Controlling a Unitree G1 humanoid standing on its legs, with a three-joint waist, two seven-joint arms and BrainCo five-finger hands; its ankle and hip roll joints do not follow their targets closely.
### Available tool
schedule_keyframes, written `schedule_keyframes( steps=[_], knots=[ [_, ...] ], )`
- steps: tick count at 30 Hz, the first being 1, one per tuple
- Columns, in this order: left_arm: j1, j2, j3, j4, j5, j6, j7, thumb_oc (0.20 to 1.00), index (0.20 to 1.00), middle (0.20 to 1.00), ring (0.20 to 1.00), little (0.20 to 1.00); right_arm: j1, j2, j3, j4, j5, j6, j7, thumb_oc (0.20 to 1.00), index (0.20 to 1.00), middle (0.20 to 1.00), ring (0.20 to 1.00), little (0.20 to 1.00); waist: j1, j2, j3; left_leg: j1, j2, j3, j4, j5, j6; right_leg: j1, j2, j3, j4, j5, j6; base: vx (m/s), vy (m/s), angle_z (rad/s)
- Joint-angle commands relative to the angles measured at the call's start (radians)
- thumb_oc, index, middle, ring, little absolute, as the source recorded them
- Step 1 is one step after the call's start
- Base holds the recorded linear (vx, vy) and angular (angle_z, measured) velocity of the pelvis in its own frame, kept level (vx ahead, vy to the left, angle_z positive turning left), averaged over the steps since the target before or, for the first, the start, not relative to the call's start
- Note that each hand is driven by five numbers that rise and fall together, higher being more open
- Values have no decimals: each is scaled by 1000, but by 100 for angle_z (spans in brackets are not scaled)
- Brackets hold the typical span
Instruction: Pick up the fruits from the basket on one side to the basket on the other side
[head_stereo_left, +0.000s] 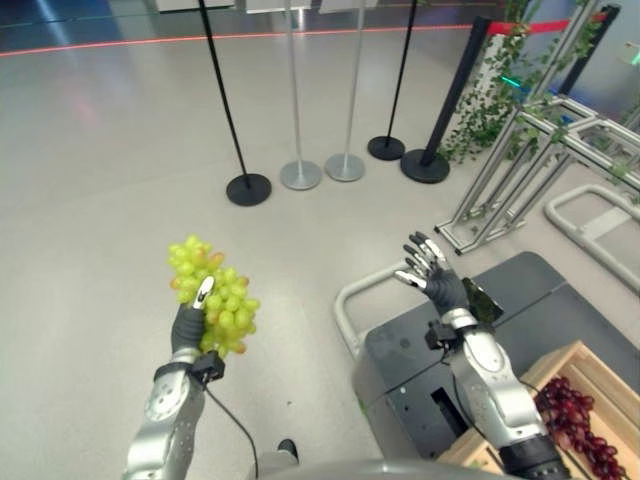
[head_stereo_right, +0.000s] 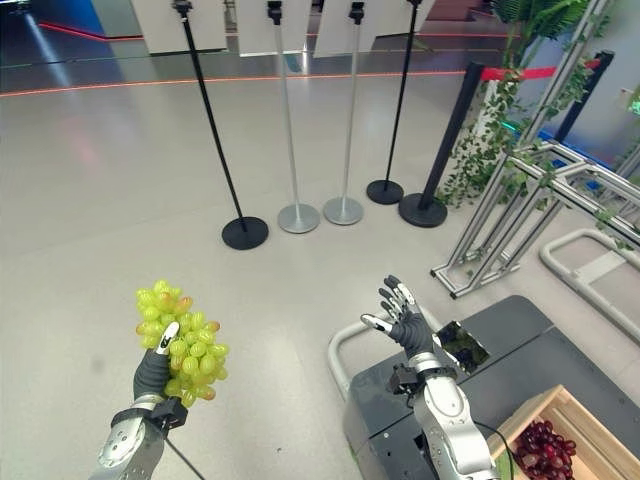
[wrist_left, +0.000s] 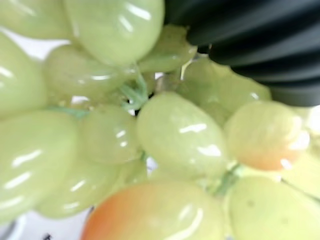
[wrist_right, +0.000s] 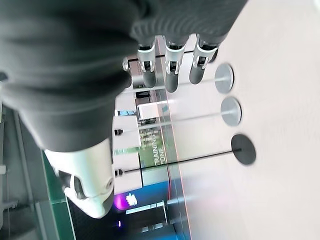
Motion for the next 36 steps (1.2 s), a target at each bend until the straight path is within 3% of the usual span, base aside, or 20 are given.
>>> schedule_keyframes(
  steps=[1,2,4,5,6,7,8,9,10,12,15,18,19,20,21,22,23,28,35,36],
  knots=[
    [-76,79,-14,-127,25,-84,9,200,200,200,200,200,-70,3,-39,-30,-18,-57,-23,1000,1000,1000,1000,1000,-74,-36,18,50,13,-104,-84,-33,-47,-206,87,394,-165,73,64,61,130,125],
    [-93,83,-27,-118,18,-89,8,200,200,200,200,200,-72,5,-42,-30,-11,-56,-27,1000,1000,1000,1000,1000,-88,-40,16,36,-1,-140,-84,-21,-44,-219,121,508,-172,60,71,66,142,168],
    [-109,82,-46,-113,24,-91,1,200,200,200,200,200,-55,3,-55,-47,-5,-56,-27,1000,1000,1000,1000,1000,-103,-33,14,11,-24,-233,-87,-2,-32,-215,175,619,-150,25,57,107,128,152],
    [-117,77,-70,-106,36,-86,-11,200,200,200,200,200,-28,-4,-72,-59,-6,-55,-18,1000,1000,1000,1000,1000,-127,-29,2,-4,-53,-297,-88,14,-13,-200,240,704,-129,-25,26,81,116,89],
    [-118,76,-70,-106,36,-86,-11,200,200,200,200,200,-28,-5,-72,-59,-6,-55,-18,1000,1000,1000,1000,1000,-129,-29,0,-9,-54,-299,-87,19,-13,-203,240,702,-130,-21,26,126,164,167],
    [-120,70,-83,-104,42,-80,-21,200,200,200,200,200,-9,-5,-80,-62,1,-57,-11,1000,1000,1000,1000,1000,-142,-23,-13,-20,-82,-347,-81,31,1,-197,305,780,-102,-57,0,51,76,191],
    [-118,70,-83,-105,42,-80,-21,200,200,200,200,200,-7,-6,-80,-62,1,-57,-11,1000,1000,1000,1000,1000,-144,-23,-14,-19,-82,-349,-81,29,1,-197,305,778,-98,-61,0,108,119,192],
    [-115,65,-89,-102,47,-78,-22,200,200,200,200,200,3,-9,-83,-59,0,-61,-10,1000,1000,1000,1000,1000,-160,-19,-21,-19,-95,-376,-80,35,10,-192,359,852,-72,-88,-20,84,67,115],
    [-112,57,-93,-103,45,-79,-23,200,200,200,200,200,14,-11,-84,-66,6,-63,-8,1000,1000,1000,1000,1000,-174,-13,-24,-27,-123,-434,-61,42,9,-188,418,989,-43,-110,-35,78,68,88],
    [-114,51,-93,-105,40,-81,-21,200,200,200,200,200,19,-16,-88,-72,6,-63,-6,1000,1000,1000,1000,1000,-170,-13,-17,-29,-136,-460,-51,49,3,-193,410,1000,-11,-117,-47,-6,-35,83],
    [-82,33,-73,-139,10,-93,-26,200,200,200,200,200,-6,-39,-68,-68,10,-56,3,1000,1000,1000,1000,1000,-147,-2,-34,-59,-141,-491,-75,76,-10,-141,378,973,-187,-84,-61,-63,-112,87],
    [-50,29,-51,-163,-14,-95,-31,200,200,200,200,200,-12,-51,-70,-76,8,-55,1,1000,1000,1000,1000,1000,-125,12,-30,-91,-143,-509,-64,96,-25,-122,373,946,-243,-68,-70,-138,-133,24],
    [-40,25,-40,-171,-37,-99,-43,200,200,200,200,200,-12,-61,-78,-82,6,-63,4,1000,1000,1000,1000,1000,-110,23,-8,-147,-142,-511,-38,122,-55,-113,367,911,-289,-59,-77,-152,-65,35],
    [-39,25,-40,-172,-37,-99,-44,200,200,200,200,200,-12,-61,-79,-82,6,-64,4,1000,1000,1000,1000,1000,-115,24,-10,-152,-145,-515,-34,121,-56,-113,366,906,-292,-58,-77,-373,-65,70],
    [-64,19,-49,-156,-49,-100,-41,200,200,200,200,200,-18,-77,-95,-85,-5,-77,-15,1000,1000,1000,1000,1000,-136,28,30,-229,-147,-389,69,110,-58,-119,340,843,-295,-50,-75,-232,2,70],
    [-65,19,-48,-155,-49,-100,-41,200,200,200,200,200,-20,-77,-96,-84,-5,-77,-15,1000,1000,1000,1000,1000,-137,29,29,-236,-147,-391,72,112,-58,-123,341,842,-295,-47,-74,-318,-6,176],
    [-73,20,-50,-147,-48,-98,-41,200,200,200,200,200,-23,-77,-96,-81,-6,-79,-21,1000,1000,1000,1000,1000,-142,27,37,-247,-133,-325,101,97,-50,-129,329,817,-296,-38,-69,-128,-13,169],
    [-24,3,-26,-148,-45,-90,-62,200,200,200,200,200,7,-68,-91,-70,-14,-65,-4,1000,1000,1000,1000,1000,-139,14,29,-157,-129,-321,127,-1,-38,-116,286,740,-295,-20,-59,-82,0,47],
    [-18,-8,-19,-160,-51,-89,-60,200,200,200,200,200,23,-67,-119,-61,-6,-70,-12,1000,1000,1000,1000,1000,-156,7,22,-53,-12,-277,125,-56,-71,-126,233,627,-281,-12,-46,-112,100,50],
    [-24,-5,-22,-158,-46,-87,-57,200,200,200,200,200,27,-66,-131,-61,-3,-74,-25,1000,1000,1000,1000,1000,-160,6,20,-39,32,-240,125,-57,-86,-122,213,587,-281,-7,-39,-85,157,56]
  ],
)
